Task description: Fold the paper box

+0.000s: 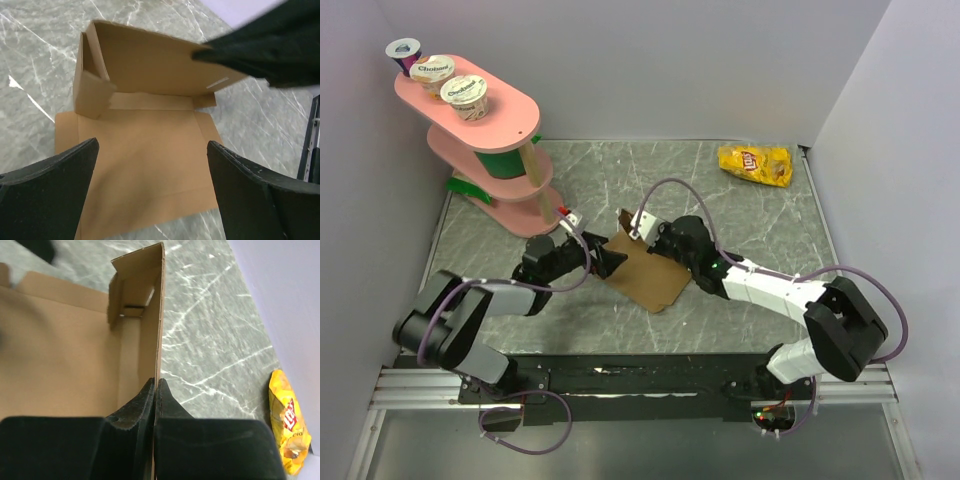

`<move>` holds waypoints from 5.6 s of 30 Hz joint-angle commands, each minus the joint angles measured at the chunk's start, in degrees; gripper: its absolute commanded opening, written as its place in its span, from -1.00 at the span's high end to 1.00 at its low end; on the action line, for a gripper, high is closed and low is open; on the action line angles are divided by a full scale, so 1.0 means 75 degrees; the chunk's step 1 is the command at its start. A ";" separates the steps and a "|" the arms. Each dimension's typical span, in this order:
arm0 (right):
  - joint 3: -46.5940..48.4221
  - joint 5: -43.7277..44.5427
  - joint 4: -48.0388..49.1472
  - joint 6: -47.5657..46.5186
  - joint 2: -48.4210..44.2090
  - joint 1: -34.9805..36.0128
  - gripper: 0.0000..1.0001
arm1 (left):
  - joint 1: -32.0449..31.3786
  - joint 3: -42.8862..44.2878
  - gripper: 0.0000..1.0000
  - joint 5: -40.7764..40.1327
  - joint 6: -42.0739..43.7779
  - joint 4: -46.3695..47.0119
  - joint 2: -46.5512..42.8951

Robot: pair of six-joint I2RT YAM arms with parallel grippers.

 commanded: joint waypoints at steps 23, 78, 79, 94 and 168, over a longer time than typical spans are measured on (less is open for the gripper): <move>0.0132 -0.1328 -0.0738 0.0180 0.0407 -0.0932 1.00 | 0.1334 0.4248 -0.71 0.1616 0.1492 -0.2760 0.2858; 0.0132 -0.0193 -0.0656 0.0508 0.0595 -0.0838 1.00 | 0.0642 0.5409 -0.40 0.2756 -0.0113 -0.1213 0.4253; 0.0155 -0.0168 -0.0679 0.0555 0.0571 -0.0838 1.00 | 0.0642 0.5327 -0.36 0.2650 -0.0078 -0.1248 0.4113; 0.0155 0.1121 -0.0503 0.0718 0.0431 -0.0276 0.68 | -0.0002 0.4062 0.37 -0.0100 0.0332 -0.1857 0.3058; -0.2106 0.2563 0.5908 -0.1684 0.0830 0.1611 0.95 | 0.1333 0.0439 -0.79 -0.0102 -0.0405 -0.3768 -0.2370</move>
